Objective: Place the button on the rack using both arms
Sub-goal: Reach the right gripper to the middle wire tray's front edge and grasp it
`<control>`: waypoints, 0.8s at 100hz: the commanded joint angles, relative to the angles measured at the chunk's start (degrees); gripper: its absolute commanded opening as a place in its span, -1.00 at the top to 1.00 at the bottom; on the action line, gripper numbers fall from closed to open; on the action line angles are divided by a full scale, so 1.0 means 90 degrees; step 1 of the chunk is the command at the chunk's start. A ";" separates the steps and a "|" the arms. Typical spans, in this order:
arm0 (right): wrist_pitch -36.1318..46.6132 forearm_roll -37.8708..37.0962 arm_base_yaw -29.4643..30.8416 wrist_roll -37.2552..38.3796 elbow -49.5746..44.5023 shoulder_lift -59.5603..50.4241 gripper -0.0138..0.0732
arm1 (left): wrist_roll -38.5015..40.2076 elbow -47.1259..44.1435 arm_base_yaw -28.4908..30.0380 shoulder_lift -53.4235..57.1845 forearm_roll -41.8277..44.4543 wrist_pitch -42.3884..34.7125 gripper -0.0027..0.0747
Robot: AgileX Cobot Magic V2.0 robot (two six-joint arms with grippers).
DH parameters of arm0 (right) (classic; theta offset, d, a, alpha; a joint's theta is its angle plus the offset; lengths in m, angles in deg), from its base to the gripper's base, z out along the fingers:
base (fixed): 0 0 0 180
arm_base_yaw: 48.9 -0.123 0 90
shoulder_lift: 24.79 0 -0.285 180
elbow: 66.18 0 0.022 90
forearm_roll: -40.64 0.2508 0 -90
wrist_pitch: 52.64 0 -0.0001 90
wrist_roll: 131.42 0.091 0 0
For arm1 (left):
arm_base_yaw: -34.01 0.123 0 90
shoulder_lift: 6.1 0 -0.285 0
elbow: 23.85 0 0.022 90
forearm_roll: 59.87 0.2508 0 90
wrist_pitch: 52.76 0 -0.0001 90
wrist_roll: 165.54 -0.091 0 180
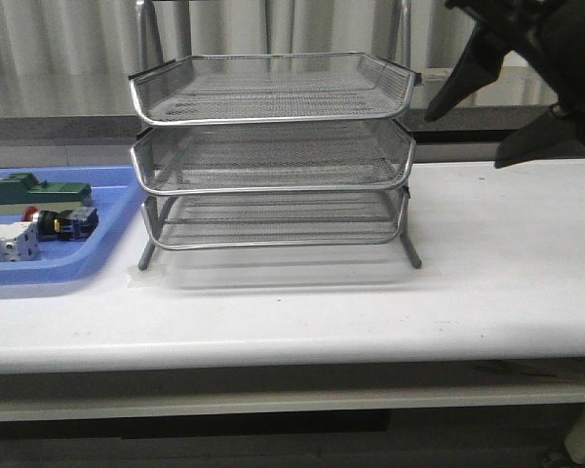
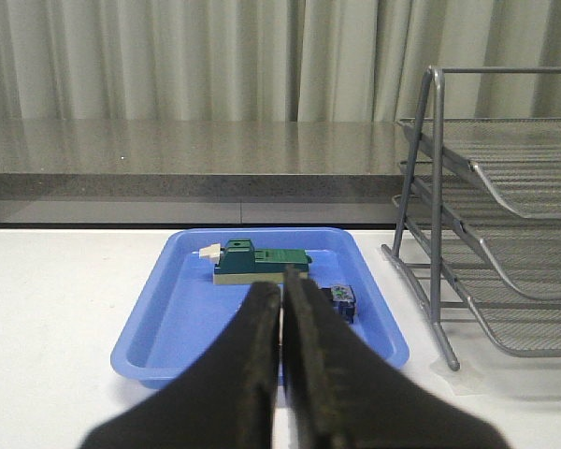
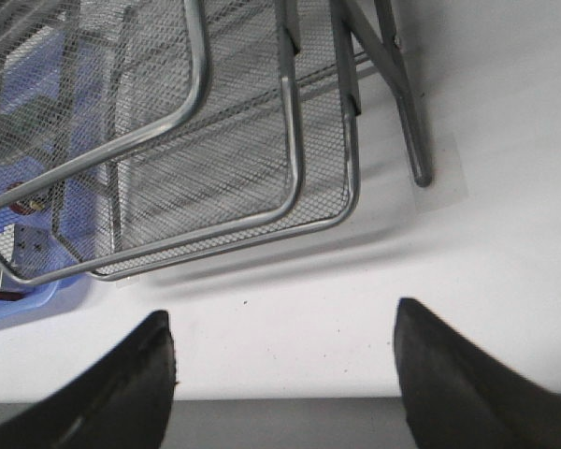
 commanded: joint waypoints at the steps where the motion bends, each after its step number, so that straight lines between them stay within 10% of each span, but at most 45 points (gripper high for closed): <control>1: 0.0123 0.0172 -0.0013 -0.0179 0.0469 0.0178 -0.48 | 0.0045 -0.0300 0.0017 0.0219 -0.0041 -0.0561 0.92; 80: -0.0252 0.0498 -0.0015 -0.0631 0.2186 0.2253 -0.48 | 0.0045 -0.0300 0.0017 0.0219 -0.0041 -0.0561 0.92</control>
